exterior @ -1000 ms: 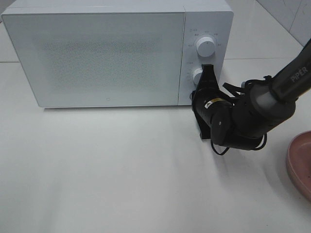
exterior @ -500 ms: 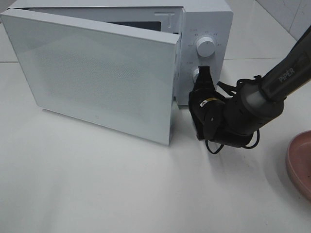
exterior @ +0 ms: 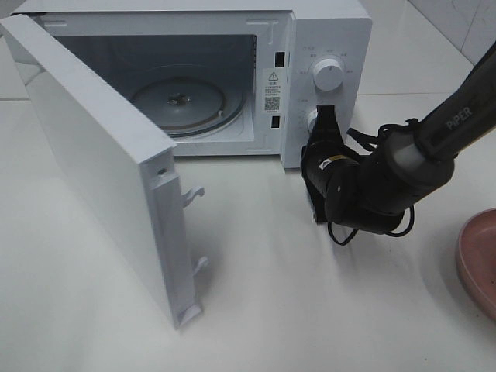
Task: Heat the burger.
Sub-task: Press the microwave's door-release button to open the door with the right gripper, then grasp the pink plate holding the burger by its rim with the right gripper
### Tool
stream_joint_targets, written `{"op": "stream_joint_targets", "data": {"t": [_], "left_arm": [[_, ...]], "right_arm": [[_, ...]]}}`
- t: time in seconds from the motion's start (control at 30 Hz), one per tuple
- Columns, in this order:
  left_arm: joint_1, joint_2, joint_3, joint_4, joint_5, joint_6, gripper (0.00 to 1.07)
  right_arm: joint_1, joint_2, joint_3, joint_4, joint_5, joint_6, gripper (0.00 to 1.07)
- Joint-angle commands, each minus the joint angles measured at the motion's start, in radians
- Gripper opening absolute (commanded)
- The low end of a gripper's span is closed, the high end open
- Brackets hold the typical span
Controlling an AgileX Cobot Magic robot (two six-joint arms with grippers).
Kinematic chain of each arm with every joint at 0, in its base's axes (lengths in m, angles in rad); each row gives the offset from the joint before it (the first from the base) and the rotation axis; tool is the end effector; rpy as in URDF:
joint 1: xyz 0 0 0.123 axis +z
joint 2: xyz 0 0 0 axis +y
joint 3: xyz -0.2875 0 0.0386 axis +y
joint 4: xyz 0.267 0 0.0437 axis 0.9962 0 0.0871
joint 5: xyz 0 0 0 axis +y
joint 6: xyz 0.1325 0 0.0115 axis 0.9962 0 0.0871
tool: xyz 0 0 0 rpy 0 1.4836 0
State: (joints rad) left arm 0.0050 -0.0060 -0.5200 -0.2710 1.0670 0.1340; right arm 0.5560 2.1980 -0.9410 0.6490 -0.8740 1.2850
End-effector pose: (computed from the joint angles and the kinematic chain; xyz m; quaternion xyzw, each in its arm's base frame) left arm 0.0384 -0.0310 0.2768 0.0615 0.8381 -0.0981 0.5332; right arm 0.3995 0.1757 0.0457 0.5611 0.6011 0.4038 0.4010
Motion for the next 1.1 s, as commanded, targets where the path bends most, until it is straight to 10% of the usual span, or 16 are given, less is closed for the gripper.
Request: {"op": "stream_joint_targets", "data": {"t": [0.03,1.1], "left_arm": [[-0.004,-0.018,0.002,-0.002,0.002,-0.001,1.00],[-0.004,-0.018,0.002,-0.002,0.002,-0.001,1.00]], "right_arm": [[-0.051,-0.033,-0.065,-0.068,-0.238,-0.001,0.00],[-0.051,-0.247,0.151,-0.225,0.306,-0.124,0.00]]}}
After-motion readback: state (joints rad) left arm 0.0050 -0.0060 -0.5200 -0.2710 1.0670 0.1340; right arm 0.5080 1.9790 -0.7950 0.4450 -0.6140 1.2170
